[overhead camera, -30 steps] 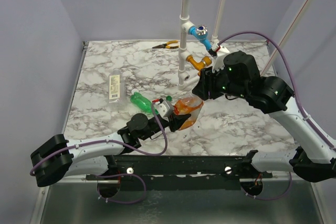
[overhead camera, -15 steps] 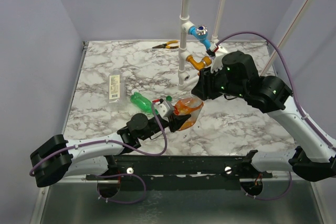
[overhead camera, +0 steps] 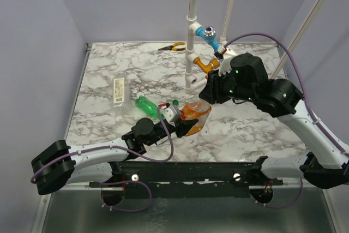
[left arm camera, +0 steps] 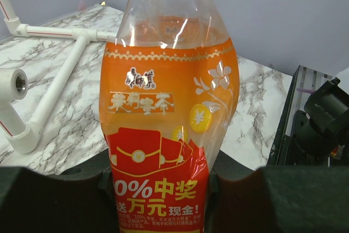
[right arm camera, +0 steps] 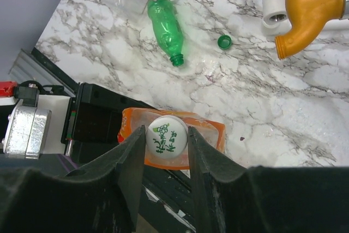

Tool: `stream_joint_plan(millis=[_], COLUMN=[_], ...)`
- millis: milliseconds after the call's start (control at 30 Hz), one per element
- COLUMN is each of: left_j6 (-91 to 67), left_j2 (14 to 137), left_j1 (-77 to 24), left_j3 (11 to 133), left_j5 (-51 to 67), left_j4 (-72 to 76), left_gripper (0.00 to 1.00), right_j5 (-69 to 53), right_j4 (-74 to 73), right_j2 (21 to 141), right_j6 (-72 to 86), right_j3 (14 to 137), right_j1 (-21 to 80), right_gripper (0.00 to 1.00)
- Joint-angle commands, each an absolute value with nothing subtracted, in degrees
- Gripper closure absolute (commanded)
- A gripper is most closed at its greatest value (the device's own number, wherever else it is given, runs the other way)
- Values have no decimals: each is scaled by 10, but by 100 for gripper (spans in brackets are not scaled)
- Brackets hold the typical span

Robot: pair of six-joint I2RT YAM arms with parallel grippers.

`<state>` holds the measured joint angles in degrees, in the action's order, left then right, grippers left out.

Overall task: Screw on the bottle caps
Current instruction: Screw the bottle cap onto the plastic bottle.

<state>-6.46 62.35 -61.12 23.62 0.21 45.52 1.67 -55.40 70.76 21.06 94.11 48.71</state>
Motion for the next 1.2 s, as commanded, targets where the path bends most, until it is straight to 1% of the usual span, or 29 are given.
stream_joint_plan(millis=[0,100,467,700,833,900,1033,1167], left_j6=[-66,-64,-20,14,30,32,40,46], left_j2=[619,618,605,625,644,653,668,674], left_j1=[-609,-609,-609,-610,-611,-613,-616,-618], left_j3=[240,243,268,299,317,323,334,339], left_j5=[20,19,9,5,5,-19,-42,-56], left_j4=[463,463,474,483,483,483,491,497], left_gripper=[100,100,100,100,100,100,100,100], right_j5=[4,5,-16,-15,-5,-3,23,24], right_j4=[-559,-562,-607,-629,-651,-663,-675,-677], right_j2=[712,713,730,746,761,769,780,789], right_j6=[218,224,295,354,382,399,431,451], right_j3=[937,938,956,977,998,1007,1012,1016], right_j1=[490,490,490,490,490,490,490,490], right_gripper=[63,67,73,77,78,78,78,78])
